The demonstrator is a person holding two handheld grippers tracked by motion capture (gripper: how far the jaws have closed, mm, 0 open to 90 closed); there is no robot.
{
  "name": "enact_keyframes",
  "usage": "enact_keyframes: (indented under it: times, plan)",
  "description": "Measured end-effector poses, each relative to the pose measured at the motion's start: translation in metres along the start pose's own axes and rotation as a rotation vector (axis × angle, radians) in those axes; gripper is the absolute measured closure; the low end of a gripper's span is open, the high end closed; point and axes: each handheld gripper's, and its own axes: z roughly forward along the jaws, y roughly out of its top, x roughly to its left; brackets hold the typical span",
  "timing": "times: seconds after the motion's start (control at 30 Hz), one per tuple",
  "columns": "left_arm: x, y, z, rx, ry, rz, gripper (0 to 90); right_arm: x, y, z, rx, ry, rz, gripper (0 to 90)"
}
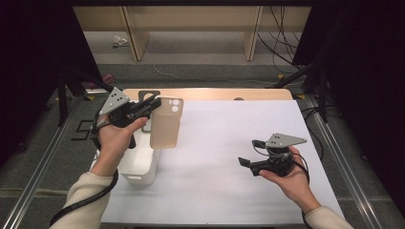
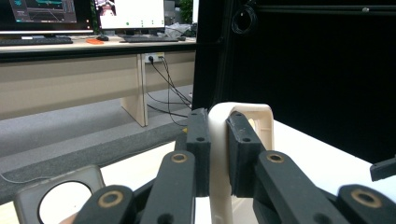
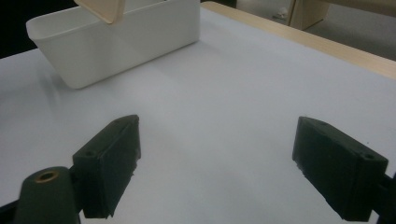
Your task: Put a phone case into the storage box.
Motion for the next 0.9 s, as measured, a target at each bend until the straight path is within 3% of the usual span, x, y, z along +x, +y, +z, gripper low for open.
enact_keyframes:
  times: [0.9]
  plan:
    - [0.039,0.008,-0.006,-0.005,0.047,-0.011,80.9,-0.001,-0.001,0.001,0.003,-0.002,0.006,16.2]
